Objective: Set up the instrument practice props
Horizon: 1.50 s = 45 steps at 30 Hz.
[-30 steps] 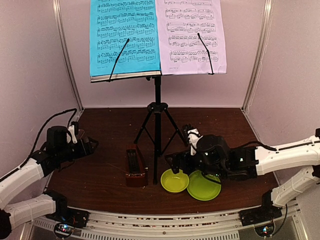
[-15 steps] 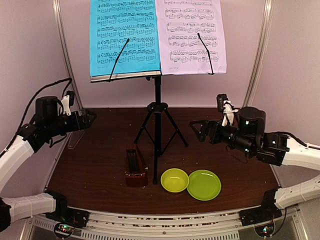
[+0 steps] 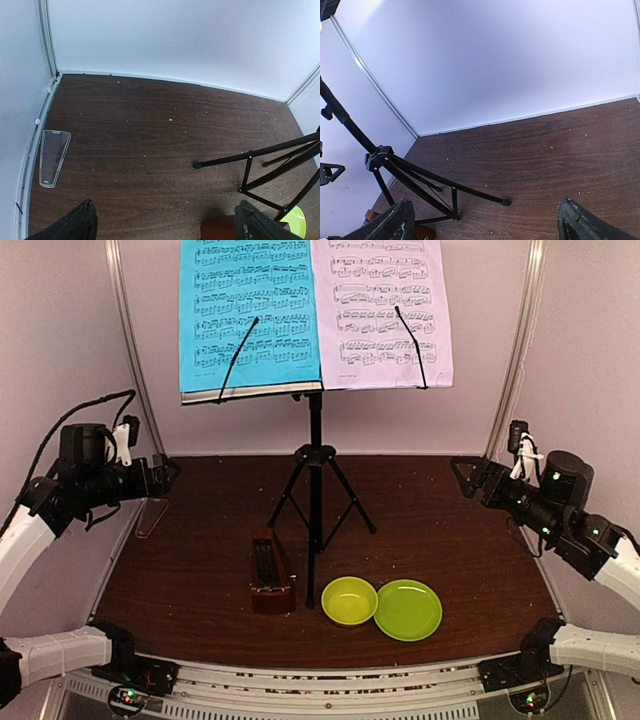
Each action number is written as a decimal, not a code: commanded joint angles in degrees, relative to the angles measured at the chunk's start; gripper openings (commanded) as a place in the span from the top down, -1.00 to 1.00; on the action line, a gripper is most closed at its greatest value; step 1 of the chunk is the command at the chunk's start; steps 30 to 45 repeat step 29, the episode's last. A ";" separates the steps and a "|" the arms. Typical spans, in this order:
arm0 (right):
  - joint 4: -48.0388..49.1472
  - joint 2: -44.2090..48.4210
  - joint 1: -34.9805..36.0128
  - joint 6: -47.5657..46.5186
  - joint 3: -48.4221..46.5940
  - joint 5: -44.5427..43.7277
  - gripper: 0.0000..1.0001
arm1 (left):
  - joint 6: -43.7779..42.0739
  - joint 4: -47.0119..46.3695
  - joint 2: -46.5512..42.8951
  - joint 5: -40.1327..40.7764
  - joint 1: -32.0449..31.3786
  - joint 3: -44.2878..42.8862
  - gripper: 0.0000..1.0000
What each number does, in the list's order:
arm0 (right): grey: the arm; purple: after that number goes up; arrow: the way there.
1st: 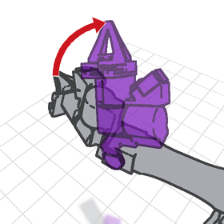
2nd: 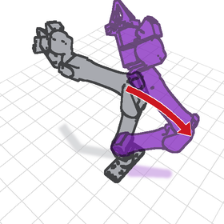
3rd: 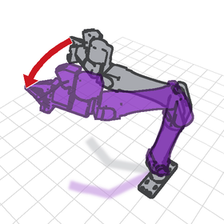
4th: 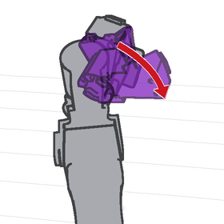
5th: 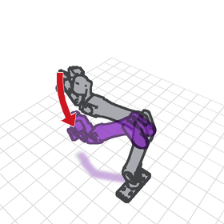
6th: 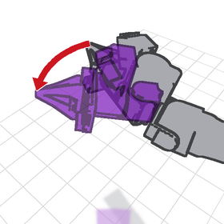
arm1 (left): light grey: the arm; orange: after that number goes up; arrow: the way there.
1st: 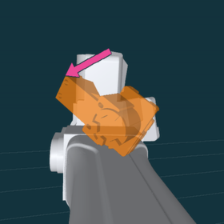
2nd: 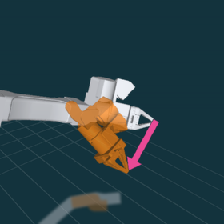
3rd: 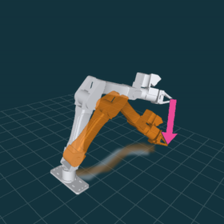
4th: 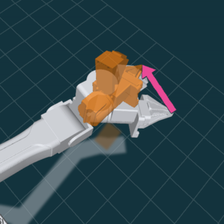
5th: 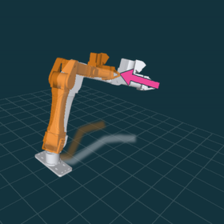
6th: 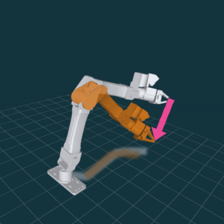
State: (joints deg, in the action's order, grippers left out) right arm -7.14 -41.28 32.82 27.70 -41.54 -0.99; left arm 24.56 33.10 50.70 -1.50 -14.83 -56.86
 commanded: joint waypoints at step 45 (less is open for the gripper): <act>3.81 6.10 -7.34 8.42 17.81 6.53 -1.00 | 12.89 -1.98 -8.69 3.36 0.42 16.95 -0.96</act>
